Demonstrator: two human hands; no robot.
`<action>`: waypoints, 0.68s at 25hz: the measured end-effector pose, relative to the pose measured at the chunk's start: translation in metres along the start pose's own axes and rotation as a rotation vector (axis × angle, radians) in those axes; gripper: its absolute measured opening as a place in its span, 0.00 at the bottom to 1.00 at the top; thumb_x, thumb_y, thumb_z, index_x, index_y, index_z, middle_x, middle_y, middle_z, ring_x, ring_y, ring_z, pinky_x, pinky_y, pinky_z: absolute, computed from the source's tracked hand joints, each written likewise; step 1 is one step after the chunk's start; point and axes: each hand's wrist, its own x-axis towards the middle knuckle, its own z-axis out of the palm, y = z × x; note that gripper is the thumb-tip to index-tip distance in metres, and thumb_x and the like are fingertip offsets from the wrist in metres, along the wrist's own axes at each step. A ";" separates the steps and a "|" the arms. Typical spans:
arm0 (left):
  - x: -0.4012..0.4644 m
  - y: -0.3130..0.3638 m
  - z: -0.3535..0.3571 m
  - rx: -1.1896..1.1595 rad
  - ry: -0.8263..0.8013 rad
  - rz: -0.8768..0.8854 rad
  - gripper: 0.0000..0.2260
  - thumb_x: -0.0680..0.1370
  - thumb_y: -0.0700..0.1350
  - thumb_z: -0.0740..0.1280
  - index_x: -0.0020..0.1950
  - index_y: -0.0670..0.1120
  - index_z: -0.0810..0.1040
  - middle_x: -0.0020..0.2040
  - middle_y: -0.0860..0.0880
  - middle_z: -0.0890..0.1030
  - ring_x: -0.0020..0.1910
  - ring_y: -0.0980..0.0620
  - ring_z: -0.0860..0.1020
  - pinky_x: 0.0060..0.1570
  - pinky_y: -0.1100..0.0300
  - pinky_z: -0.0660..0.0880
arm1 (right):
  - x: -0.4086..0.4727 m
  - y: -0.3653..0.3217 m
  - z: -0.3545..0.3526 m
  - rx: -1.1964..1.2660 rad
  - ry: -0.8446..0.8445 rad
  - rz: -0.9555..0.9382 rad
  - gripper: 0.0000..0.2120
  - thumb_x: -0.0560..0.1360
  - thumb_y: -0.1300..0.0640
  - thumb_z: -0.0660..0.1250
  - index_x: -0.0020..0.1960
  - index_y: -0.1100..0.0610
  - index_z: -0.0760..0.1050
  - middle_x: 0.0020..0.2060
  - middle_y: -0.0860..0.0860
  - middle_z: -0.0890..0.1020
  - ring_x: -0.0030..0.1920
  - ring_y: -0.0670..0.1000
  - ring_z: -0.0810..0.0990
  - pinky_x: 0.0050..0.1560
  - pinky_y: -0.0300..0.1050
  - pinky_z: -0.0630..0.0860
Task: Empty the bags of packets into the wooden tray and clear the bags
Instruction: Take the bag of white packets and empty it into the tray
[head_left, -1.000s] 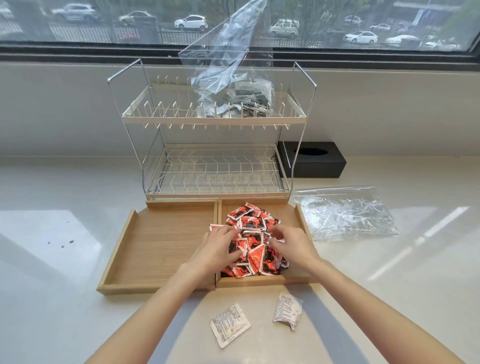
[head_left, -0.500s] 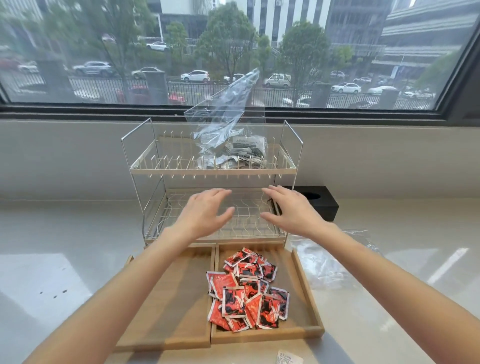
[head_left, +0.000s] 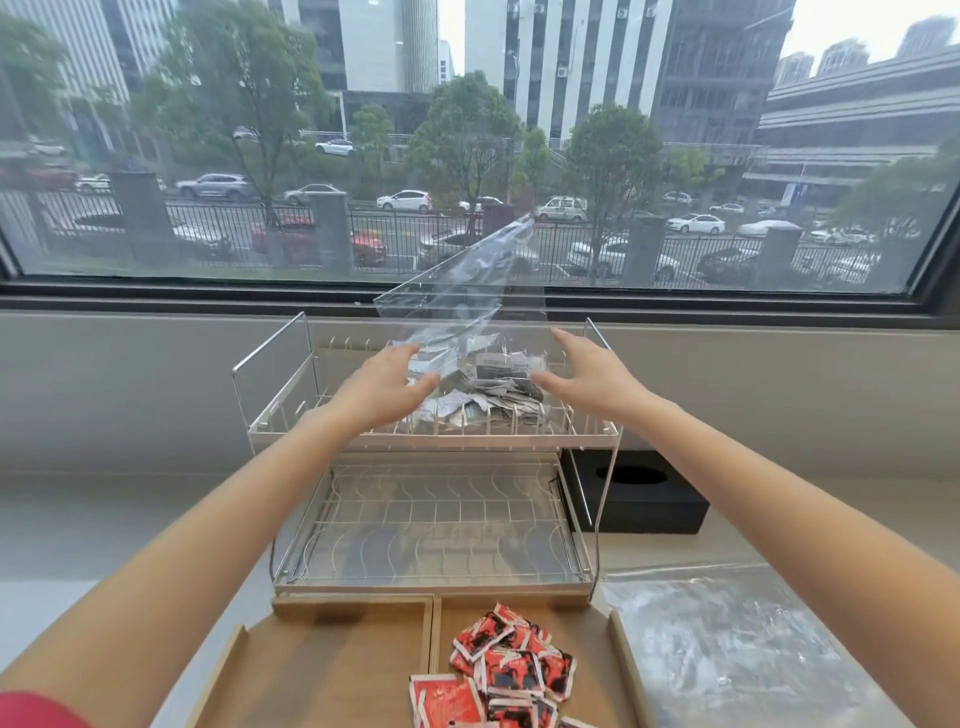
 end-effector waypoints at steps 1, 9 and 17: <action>0.010 -0.002 0.003 -0.026 -0.024 -0.048 0.27 0.78 0.53 0.57 0.72 0.42 0.56 0.73 0.41 0.62 0.71 0.44 0.62 0.68 0.49 0.60 | 0.010 0.002 0.004 0.039 -0.007 0.029 0.34 0.76 0.49 0.61 0.75 0.58 0.49 0.74 0.56 0.59 0.73 0.55 0.59 0.71 0.48 0.57; 0.061 -0.011 0.040 -0.293 -0.106 -0.311 0.26 0.80 0.54 0.51 0.69 0.35 0.60 0.70 0.38 0.66 0.64 0.45 0.69 0.64 0.53 0.64 | 0.072 0.021 0.044 0.345 -0.043 0.267 0.40 0.74 0.46 0.63 0.75 0.57 0.43 0.72 0.58 0.63 0.71 0.57 0.64 0.68 0.49 0.62; 0.083 -0.033 0.037 -0.775 0.022 -0.445 0.25 0.73 0.48 0.67 0.64 0.35 0.68 0.63 0.37 0.73 0.64 0.40 0.70 0.65 0.47 0.65 | 0.077 0.026 0.053 0.470 0.154 0.235 0.25 0.72 0.59 0.67 0.68 0.60 0.65 0.43 0.48 0.75 0.48 0.49 0.73 0.51 0.40 0.68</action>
